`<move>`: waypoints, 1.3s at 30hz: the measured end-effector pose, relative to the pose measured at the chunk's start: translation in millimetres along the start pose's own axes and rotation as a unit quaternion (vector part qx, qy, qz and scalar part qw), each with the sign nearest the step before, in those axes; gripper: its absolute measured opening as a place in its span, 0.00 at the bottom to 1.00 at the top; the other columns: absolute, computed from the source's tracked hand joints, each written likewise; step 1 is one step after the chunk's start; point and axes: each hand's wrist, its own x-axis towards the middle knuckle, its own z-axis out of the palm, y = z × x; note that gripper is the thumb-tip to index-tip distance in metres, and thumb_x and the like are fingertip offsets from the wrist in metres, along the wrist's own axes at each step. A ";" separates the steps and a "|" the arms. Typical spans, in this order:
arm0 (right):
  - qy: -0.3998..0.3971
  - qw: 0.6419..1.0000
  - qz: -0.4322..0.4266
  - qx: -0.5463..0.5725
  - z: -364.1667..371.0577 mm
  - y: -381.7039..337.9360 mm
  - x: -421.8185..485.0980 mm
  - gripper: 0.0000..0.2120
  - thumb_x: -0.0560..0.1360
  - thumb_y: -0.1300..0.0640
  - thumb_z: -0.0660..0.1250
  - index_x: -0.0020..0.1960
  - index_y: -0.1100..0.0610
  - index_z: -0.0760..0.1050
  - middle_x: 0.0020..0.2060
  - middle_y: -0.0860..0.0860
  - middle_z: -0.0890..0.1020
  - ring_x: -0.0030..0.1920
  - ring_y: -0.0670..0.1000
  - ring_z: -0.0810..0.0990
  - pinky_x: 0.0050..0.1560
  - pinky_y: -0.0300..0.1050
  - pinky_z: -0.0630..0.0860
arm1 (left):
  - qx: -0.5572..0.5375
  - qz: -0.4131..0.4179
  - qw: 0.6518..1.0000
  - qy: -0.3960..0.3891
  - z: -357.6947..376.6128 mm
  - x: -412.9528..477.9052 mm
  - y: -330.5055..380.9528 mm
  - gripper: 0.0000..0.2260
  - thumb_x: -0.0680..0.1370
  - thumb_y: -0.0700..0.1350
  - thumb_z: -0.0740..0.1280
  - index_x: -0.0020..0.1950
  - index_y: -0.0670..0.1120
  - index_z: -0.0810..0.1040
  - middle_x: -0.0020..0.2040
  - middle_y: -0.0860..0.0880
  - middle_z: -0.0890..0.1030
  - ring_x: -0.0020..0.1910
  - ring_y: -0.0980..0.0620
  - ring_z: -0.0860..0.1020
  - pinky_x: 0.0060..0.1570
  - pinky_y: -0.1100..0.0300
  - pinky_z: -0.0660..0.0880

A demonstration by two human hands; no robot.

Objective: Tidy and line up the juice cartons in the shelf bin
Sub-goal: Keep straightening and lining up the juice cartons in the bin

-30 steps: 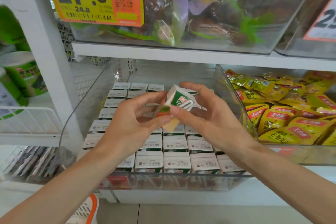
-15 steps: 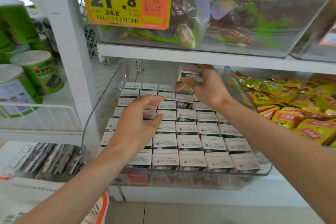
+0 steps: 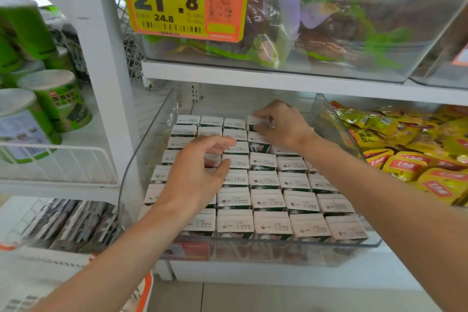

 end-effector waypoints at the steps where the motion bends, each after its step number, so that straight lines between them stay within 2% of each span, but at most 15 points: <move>1: -0.022 1.000 0.006 0.003 -1.3 2.0 -0.3 0.20 0.82 0.47 0.70 0.72 0.54 0.79 0.68 0.52 0.80 0.71 0.55 0.76 0.68 0.41 0.69 | 0.000 -0.001 1.000 0.000 -0.1 0.0 -0.1 0.16 0.80 0.39 0.72 0.61 0.59 0.83 0.57 0.61 0.82 0.58 0.63 0.79 0.57 0.69 0.75; 4: -0.085 0.996 0.008 -0.005 -11.0 7.3 -2.5 0.33 0.76 0.35 0.72 0.75 0.50 0.76 0.72 0.48 0.79 0.77 0.54 0.70 0.76 0.49 0.65 | 0.008 0.002 1.000 -0.002 0.7 0.8 -0.7 0.16 0.80 0.40 0.72 0.61 0.59 0.83 0.57 0.61 0.82 0.58 0.63 0.79 0.54 0.74 0.74; 8: -0.125 0.992 0.003 -0.024 -17.2 10.1 -4.2 0.36 0.71 0.36 0.78 0.76 0.44 0.74 0.75 0.45 0.76 0.80 0.55 0.66 0.82 0.55 0.59 | 0.011 0.004 1.000 -0.002 1.6 1.5 -1.3 0.15 0.80 0.40 0.72 0.61 0.59 0.83 0.56 0.61 0.82 0.57 0.64 0.79 0.51 0.78 0.72; 11: -0.108 0.993 -0.018 -0.047 -16.7 6.6 -5.7 0.33 0.71 0.38 0.78 0.74 0.42 0.75 0.74 0.46 0.77 0.78 0.58 0.65 0.77 0.54 0.59 | 0.008 0.002 1.000 -0.002 1.6 1.4 -1.8 0.15 0.80 0.40 0.72 0.60 0.60 0.83 0.55 0.62 0.82 0.56 0.65 0.79 0.50 0.79 0.72; 13: -0.095 0.993 -0.047 -0.060 -17.7 4.2 -6.1 0.30 0.72 0.39 0.77 0.72 0.43 0.77 0.74 0.46 0.76 0.78 0.56 0.65 0.76 0.53 0.59 | 0.006 0.000 1.000 -0.002 1.3 1.0 -2.4 0.15 0.80 0.40 0.72 0.60 0.61 0.83 0.54 0.63 0.81 0.56 0.66 0.79 0.49 0.79 0.72; 16: -0.081 0.996 -0.044 -0.021 -26.6 10.7 -4.1 0.23 0.76 0.40 0.74 0.69 0.45 0.80 0.72 0.46 0.78 0.74 0.53 0.71 0.75 0.49 0.63 | 0.008 0.002 1.000 -0.003 1.5 1.4 -2.5 0.16 0.80 0.40 0.72 0.59 0.61 0.83 0.54 0.63 0.82 0.55 0.65 0.79 0.49 0.79 0.72; 19: -0.053 0.993 -0.040 -0.094 -37.3 26.2 1.3 0.14 0.82 0.51 0.71 0.67 0.50 0.82 0.66 0.48 0.82 0.67 0.53 0.79 0.65 0.43 0.71 | 0.008 0.001 1.000 -0.005 1.6 2.2 -2.5 0.16 0.80 0.40 0.72 0.59 0.61 0.83 0.54 0.63 0.82 0.55 0.64 0.79 0.48 0.80 0.71; 21: -0.057 0.986 -0.032 -0.151 -40.2 32.5 3.5 0.13 0.82 0.53 0.71 0.66 0.51 0.81 0.63 0.49 0.83 0.64 0.54 0.80 0.65 0.47 0.75 | 0.009 0.001 1.000 -0.007 1.7 2.3 -2.2 0.15 0.80 0.40 0.72 0.59 0.61 0.83 0.54 0.62 0.82 0.56 0.64 0.79 0.48 0.80 0.71; 23: -0.064 0.984 -0.030 -0.161 -41.7 34.6 5.6 0.14 0.81 0.52 0.73 0.65 0.51 0.81 0.62 0.49 0.84 0.62 0.55 0.81 0.64 0.49 0.77 | 0.009 0.003 1.000 -0.007 1.6 2.0 -2.2 0.15 0.80 0.40 0.72 0.59 0.61 0.83 0.54 0.62 0.82 0.56 0.64 0.79 0.49 0.80 0.71; 29: -0.070 0.978 -0.061 -0.186 -42.1 34.5 6.1 0.17 0.80 0.52 0.74 0.68 0.53 0.81 0.63 0.52 0.83 0.62 0.56 0.82 0.61 0.47 0.75 | 0.011 0.000 1.000 -0.009 1.6 1.8 -3.1 0.15 0.80 0.40 0.72 0.58 0.62 0.83 0.54 0.62 0.82 0.56 0.65 0.79 0.49 0.77 0.73; 31: -0.067 0.975 -0.070 -0.199 -39.8 35.5 5.3 0.17 0.80 0.52 0.73 0.68 0.53 0.81 0.64 0.53 0.83 0.63 0.57 0.81 0.60 0.47 0.74 | 0.015 0.004 1.000 -0.010 2.1 1.8 -3.3 0.15 0.80 0.40 0.72 0.59 0.61 0.83 0.55 0.62 0.82 0.56 0.65 0.79 0.52 0.74 0.73; 36: -0.063 0.977 -0.069 -0.194 -40.0 37.5 4.4 0.15 0.82 0.53 0.72 0.66 0.54 0.80 0.64 0.53 0.82 0.64 0.57 0.79 0.58 0.45 0.71 | 0.011 -0.002 1.000 -0.010 1.7 1.8 -3.3 0.15 0.81 0.40 0.71 0.59 0.61 0.83 0.56 0.61 0.83 0.57 0.63 0.80 0.58 0.66 0.75; 39: -0.047 0.983 -0.069 -0.166 -43.9 35.8 1.5 0.14 0.83 0.54 0.69 0.67 0.57 0.77 0.64 0.56 0.81 0.64 0.59 0.79 0.63 0.50 0.75 | 0.010 -0.007 1.000 -0.010 1.3 1.7 -2.8 0.15 0.81 0.40 0.71 0.59 0.60 0.83 0.56 0.60 0.83 0.57 0.62 0.80 0.58 0.66 0.75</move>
